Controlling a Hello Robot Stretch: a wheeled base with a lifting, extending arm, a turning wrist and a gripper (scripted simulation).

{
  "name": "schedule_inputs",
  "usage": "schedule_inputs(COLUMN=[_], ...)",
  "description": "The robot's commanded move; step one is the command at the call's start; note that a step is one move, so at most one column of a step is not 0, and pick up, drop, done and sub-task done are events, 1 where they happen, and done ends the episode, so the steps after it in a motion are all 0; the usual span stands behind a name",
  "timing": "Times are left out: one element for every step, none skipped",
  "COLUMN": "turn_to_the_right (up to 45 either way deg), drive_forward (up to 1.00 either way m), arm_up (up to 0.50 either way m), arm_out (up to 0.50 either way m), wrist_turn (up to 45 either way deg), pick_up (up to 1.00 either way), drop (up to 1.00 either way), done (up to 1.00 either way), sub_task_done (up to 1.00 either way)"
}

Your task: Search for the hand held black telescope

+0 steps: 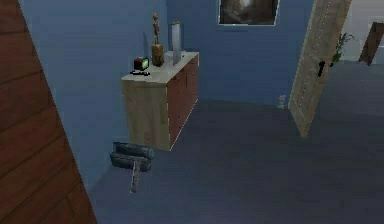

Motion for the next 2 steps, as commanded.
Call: schedule_inputs(turn_to_the_right=[45.0, -45.0], drive_forward=[0.00, 0.00], arm_up=[0.00, 0.00], arm_out=[0.00, 0.00], wrist_turn=[0.0, 0.0], pick_up=[0.00, 0.00], drop=[0.00, 0.00], done=[0.00, 0.00], sub_task_done=[0.00, 0.00])
